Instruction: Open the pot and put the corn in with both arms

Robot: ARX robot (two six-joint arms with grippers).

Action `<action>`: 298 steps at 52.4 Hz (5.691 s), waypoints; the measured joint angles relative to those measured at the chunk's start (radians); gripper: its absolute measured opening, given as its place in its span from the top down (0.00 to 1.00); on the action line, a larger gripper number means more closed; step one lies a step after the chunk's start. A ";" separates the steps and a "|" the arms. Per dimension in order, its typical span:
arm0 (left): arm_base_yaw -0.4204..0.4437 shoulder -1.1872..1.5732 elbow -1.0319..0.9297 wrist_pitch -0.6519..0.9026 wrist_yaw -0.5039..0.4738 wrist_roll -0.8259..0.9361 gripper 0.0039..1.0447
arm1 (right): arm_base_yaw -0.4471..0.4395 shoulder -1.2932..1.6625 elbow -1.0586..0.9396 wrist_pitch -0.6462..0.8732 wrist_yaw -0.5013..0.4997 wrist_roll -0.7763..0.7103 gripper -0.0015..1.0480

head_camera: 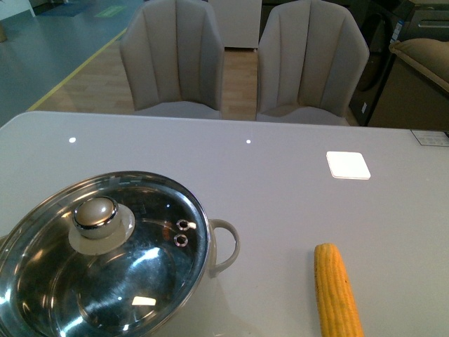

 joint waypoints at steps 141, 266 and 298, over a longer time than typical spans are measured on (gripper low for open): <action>-0.358 2.008 0.478 1.092 -0.225 -0.048 0.06 | 0.000 -0.001 0.000 0.000 0.000 0.000 0.08; 0.360 1.569 0.428 0.924 0.074 0.158 0.61 | 0.000 -0.001 0.000 0.000 0.000 0.000 0.08; 0.577 2.039 0.521 1.168 0.139 0.195 0.61 | 0.000 -0.001 0.000 0.000 0.000 0.000 0.08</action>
